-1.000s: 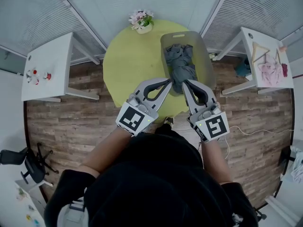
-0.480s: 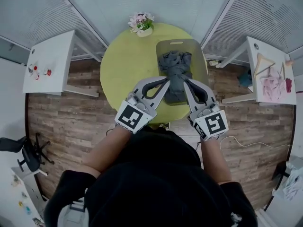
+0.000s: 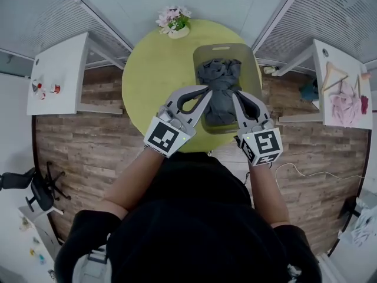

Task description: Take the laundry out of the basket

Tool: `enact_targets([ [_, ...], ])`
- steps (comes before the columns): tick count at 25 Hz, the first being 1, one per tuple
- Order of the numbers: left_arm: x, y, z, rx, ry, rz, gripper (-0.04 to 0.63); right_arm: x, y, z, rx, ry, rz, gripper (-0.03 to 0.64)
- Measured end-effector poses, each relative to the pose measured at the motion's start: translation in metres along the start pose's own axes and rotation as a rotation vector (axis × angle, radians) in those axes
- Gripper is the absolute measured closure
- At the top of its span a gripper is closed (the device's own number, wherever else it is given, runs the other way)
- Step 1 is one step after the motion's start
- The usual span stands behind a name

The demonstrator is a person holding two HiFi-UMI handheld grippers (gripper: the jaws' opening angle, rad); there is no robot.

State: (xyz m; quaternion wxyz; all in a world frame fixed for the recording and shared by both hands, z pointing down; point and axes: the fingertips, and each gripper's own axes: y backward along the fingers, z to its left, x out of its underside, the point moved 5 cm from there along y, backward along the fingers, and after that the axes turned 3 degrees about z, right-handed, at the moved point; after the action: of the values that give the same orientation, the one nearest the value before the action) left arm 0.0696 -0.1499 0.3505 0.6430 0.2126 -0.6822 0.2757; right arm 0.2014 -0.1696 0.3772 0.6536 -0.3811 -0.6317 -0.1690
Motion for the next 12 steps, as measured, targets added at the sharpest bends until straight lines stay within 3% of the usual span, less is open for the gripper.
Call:
enact_targets([
  [12,0.035,-0.052,0.05,0.114,0.022,0.007,0.589,0.039,-0.061,-0.04,0.158,-0.111,0.154,0.592],
])
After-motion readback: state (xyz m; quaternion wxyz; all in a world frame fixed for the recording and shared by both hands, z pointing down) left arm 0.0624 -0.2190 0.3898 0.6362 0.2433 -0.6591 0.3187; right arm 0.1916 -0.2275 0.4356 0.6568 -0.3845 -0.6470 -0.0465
